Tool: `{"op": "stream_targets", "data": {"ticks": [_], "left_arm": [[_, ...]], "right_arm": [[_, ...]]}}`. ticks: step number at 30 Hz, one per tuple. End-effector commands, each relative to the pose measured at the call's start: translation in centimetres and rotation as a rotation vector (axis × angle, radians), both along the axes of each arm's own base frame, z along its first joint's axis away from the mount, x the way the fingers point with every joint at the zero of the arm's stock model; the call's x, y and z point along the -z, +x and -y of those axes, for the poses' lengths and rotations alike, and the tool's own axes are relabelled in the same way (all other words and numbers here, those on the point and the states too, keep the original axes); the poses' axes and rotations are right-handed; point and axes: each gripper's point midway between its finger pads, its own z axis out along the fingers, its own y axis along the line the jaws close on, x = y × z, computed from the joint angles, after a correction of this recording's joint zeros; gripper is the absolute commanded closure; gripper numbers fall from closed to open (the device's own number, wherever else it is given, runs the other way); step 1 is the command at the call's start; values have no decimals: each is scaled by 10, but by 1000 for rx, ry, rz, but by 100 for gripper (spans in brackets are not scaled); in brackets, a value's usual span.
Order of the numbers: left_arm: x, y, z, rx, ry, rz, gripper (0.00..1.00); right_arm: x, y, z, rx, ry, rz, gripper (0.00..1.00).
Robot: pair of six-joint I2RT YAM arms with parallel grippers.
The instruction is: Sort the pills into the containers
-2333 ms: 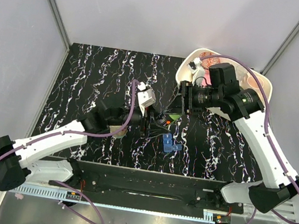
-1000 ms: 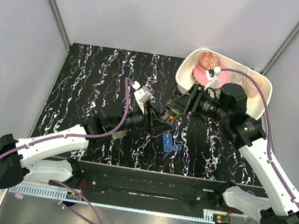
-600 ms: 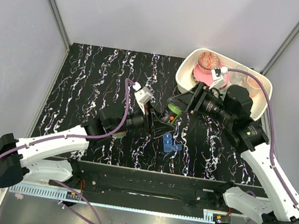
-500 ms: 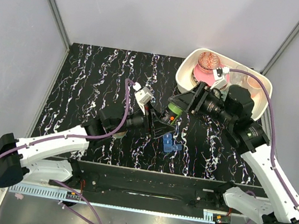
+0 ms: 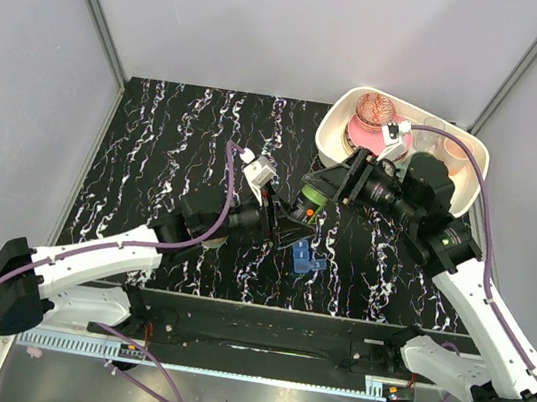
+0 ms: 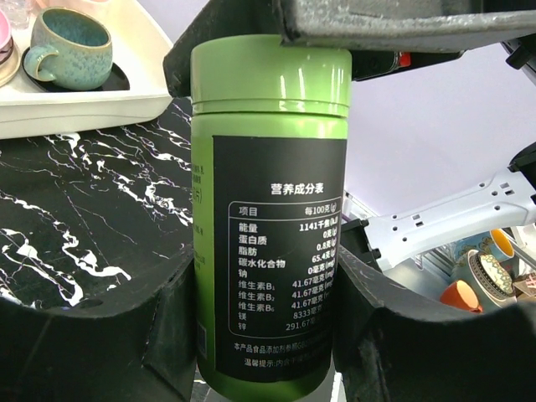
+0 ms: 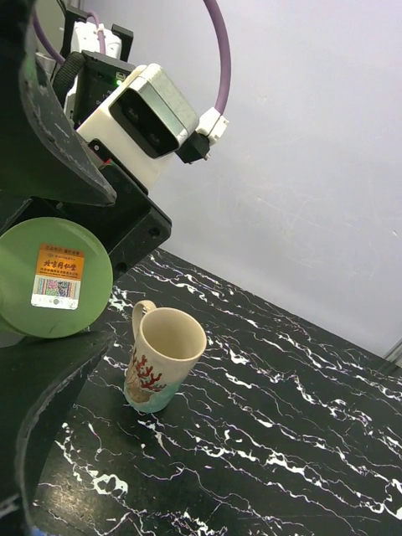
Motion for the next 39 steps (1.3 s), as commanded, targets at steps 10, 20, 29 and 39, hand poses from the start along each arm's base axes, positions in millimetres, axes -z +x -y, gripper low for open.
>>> {"op": "stream_targets", "data": {"ticks": [10, 20, 29, 39], "left_arm": [[-18, 8, 5, -35, -63, -5, 100], [-19, 11, 3, -56, -67, -14, 100], [-22, 14, 3, -67, -83, -18, 100], [-29, -17, 12, 108, -154, -5, 100]], "right_arm": [[-11, -8, -4, -46, 15, 61, 37], [-5, -10, -4, -55, 0, 62, 32], [1, -11, -4, -62, -9, 51, 49], [-9, -25, -5, -132, -7, 109, 100]]}}
